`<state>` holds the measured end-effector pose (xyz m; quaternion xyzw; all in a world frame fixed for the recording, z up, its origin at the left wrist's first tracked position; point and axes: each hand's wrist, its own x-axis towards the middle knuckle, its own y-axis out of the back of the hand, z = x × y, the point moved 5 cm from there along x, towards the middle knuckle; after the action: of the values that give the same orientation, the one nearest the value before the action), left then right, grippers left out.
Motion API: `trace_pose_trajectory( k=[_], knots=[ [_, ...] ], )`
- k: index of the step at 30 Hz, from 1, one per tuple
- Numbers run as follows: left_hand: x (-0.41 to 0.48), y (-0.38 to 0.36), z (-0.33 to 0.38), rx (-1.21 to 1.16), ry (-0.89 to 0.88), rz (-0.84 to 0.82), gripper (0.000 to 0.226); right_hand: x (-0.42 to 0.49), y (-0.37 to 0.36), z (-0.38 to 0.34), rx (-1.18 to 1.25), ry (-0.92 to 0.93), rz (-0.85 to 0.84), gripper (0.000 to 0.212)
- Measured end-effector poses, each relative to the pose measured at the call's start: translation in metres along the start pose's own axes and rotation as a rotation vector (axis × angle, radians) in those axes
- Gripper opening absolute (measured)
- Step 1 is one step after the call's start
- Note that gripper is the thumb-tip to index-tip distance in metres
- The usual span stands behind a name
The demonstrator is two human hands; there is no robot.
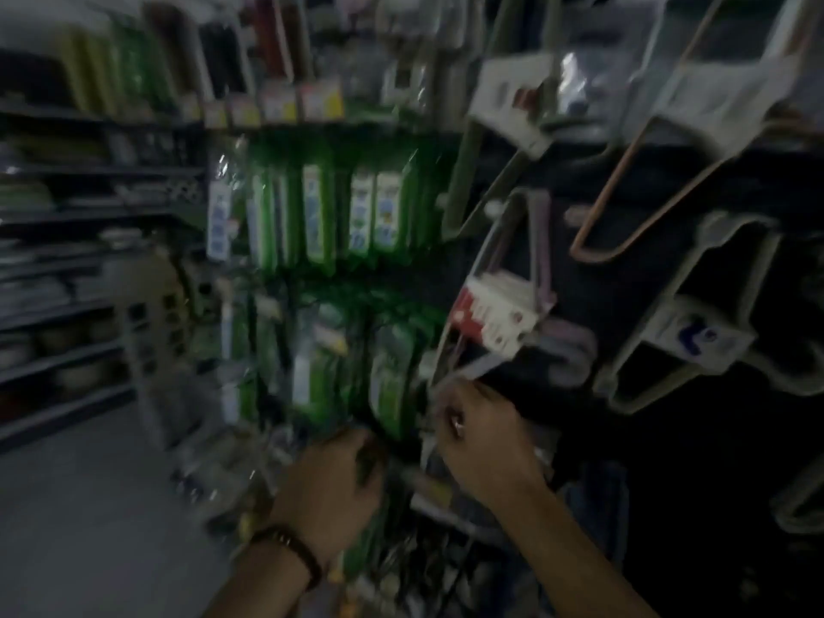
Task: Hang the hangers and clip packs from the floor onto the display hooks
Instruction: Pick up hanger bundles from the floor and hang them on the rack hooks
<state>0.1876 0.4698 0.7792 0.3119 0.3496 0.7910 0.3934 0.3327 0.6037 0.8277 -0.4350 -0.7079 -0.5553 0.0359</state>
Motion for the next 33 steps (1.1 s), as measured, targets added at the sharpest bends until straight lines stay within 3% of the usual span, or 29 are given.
trace_pose_trajectory(
  k=[3,6,8,11,15,19,22,26,33],
  knots=[
    [-0.087,-0.028,-0.086,0.016,0.155,-0.040,0.017,-0.068,-0.088,-0.034,0.054,0.002,-0.254,0.024],
    [-0.185,-0.059,-0.168,0.023,0.311,-0.202,0.045,-0.152,-0.172,-0.079,0.162,-0.021,-0.461,0.028],
    [-0.248,-0.067,-0.212,0.020,0.379,-0.271,0.036,-0.206,-0.217,-0.105,0.172,0.001,-0.546,0.028],
    [-0.333,-0.074,-0.266,-0.060,0.469,-0.333,0.026,-0.279,-0.276,-0.135,0.268,-0.154,-0.820,0.033],
    [-0.415,-0.087,-0.338,-0.107,0.632,-0.435,0.027,-0.347,-0.335,-0.160,0.231,-0.317,-0.984,0.029],
    [-0.443,-0.113,-0.391,-0.171,0.667,-0.520,0.041,-0.396,-0.397,-0.153,0.150,-0.446,-1.069,0.033],
    [-0.454,-0.143,-0.429,-0.158,0.724,-0.629,0.031,-0.432,-0.442,-0.133,0.117,-0.587,-1.154,0.037],
    [-0.452,-0.206,-0.482,-0.171,0.784,-0.710,0.026,-0.462,-0.528,-0.093,0.122,-0.643,-1.213,0.033],
    [-0.411,-0.382,-0.616,-0.253,0.868,-0.687,0.029,-0.511,-0.754,-0.019,0.140,-0.483,-1.281,0.035]
  ],
)
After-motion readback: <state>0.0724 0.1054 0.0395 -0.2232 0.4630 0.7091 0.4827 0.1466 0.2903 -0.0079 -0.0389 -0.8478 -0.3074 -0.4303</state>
